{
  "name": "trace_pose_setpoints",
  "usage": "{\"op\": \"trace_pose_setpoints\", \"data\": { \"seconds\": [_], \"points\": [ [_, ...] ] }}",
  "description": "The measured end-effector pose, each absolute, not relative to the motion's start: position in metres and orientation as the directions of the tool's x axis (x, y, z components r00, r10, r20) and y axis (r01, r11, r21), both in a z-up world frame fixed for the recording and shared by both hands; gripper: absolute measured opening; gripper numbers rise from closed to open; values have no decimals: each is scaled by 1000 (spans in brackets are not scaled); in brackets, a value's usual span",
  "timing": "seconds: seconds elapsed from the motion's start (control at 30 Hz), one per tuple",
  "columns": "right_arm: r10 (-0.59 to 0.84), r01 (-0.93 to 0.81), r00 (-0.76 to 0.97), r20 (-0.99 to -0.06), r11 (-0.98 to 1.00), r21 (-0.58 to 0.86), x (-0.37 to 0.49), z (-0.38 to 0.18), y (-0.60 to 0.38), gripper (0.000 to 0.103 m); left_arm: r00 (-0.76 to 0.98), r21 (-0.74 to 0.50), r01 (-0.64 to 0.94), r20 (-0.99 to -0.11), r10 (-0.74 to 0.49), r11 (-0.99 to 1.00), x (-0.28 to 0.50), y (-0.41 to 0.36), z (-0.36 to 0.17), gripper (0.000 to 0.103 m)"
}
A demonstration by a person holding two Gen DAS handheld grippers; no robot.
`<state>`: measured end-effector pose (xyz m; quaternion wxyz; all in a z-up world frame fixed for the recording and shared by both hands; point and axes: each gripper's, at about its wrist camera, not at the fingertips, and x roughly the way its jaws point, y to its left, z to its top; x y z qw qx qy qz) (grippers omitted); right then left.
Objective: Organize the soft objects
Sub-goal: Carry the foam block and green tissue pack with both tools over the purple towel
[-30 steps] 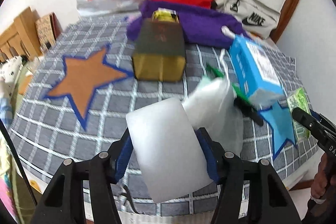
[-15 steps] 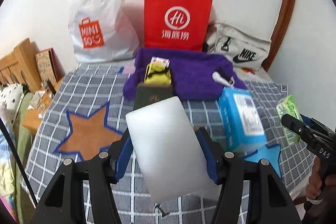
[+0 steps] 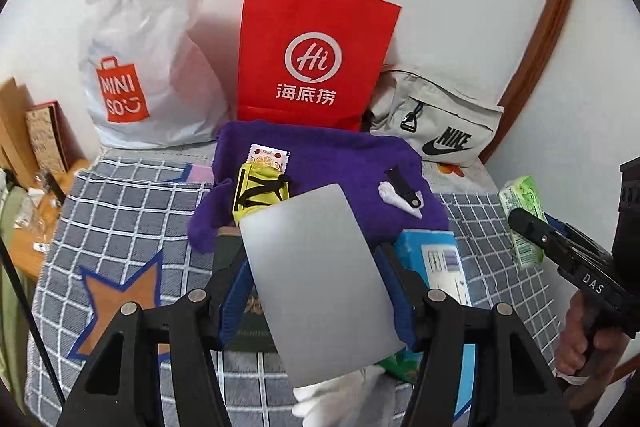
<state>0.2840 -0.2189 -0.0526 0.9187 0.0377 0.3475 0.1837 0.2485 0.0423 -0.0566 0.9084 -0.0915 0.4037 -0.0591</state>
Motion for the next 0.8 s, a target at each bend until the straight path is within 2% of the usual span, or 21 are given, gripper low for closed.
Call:
{"op": "trace_pose_setpoints", "data": {
  "seconds": [0.4, 0.7, 0.8],
  "points": [
    [356, -332, 682, -639, 929, 163, 349, -61, -205, 53, 606, -270, -38, -772, -192, 962, 303, 80, -87, 58],
    [367, -368, 618, -696, 917, 157, 400, -87, -194, 54, 572, -174, -7, -809, -139, 985, 361, 53, -91, 59],
    [357, -374, 604, -712, 916, 142, 410, -97, -192, 54, 548, -192, 26, -818, -175, 981, 381, 44, -94, 59]
  ]
}}
